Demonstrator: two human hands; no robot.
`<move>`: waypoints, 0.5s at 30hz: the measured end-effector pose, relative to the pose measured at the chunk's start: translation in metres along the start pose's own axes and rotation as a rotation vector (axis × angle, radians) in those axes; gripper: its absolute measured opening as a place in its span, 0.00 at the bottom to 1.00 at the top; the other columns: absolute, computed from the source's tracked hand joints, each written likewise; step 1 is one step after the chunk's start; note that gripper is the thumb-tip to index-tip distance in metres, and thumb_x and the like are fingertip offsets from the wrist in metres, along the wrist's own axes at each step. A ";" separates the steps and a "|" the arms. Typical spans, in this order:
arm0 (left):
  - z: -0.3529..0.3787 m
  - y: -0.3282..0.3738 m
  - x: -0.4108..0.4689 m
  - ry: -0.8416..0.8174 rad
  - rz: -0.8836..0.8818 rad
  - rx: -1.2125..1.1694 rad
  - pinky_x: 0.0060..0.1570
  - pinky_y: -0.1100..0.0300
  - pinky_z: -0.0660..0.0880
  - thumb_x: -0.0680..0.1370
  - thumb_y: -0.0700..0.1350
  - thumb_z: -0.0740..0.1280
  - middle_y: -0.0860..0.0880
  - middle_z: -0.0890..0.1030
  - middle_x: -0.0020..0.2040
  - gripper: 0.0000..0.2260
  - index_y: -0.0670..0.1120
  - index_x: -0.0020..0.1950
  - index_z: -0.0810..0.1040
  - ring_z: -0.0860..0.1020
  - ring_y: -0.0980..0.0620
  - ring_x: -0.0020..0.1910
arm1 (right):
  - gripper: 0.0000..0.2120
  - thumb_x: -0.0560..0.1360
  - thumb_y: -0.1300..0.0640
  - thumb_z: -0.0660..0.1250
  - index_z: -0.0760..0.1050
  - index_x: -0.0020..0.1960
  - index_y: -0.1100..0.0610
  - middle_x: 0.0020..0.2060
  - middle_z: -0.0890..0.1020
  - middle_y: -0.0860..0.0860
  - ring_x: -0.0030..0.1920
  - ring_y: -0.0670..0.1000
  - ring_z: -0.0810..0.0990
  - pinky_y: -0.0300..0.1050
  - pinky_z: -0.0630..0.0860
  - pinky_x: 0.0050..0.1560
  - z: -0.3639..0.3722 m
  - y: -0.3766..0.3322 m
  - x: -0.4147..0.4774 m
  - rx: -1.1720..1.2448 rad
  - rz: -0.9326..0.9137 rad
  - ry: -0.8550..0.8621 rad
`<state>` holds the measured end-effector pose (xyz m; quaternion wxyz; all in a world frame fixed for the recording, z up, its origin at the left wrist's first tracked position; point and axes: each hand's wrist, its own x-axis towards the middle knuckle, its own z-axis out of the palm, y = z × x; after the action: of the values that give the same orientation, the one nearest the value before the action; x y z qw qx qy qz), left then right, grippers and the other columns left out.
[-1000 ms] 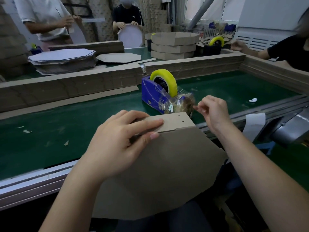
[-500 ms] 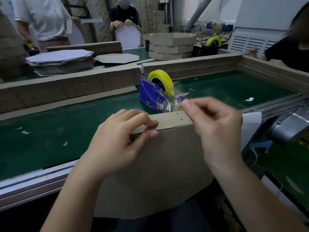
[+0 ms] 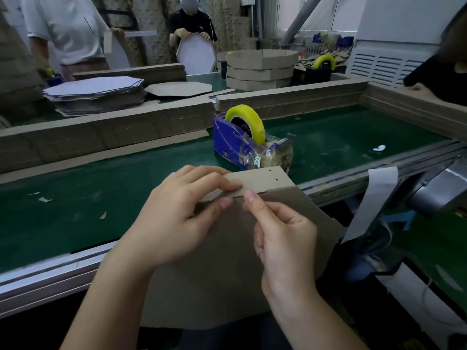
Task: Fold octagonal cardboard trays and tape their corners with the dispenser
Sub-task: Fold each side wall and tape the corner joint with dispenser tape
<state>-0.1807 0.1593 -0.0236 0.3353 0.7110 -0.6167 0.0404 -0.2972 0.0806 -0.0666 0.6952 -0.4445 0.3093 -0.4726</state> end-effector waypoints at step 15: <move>-0.005 -0.006 -0.001 -0.065 0.031 -0.044 0.58 0.45 0.71 0.78 0.55 0.58 0.57 0.77 0.60 0.16 0.62 0.62 0.79 0.74 0.53 0.61 | 0.13 0.70 0.53 0.73 0.81 0.30 0.58 0.16 0.67 0.50 0.17 0.45 0.61 0.34 0.57 0.19 -0.005 -0.002 -0.003 -0.052 0.066 -0.095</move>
<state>-0.1738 0.1630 -0.0230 0.3299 0.6948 -0.6390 0.0091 -0.3036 0.0813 -0.0673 0.7123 -0.4741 0.3028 -0.4198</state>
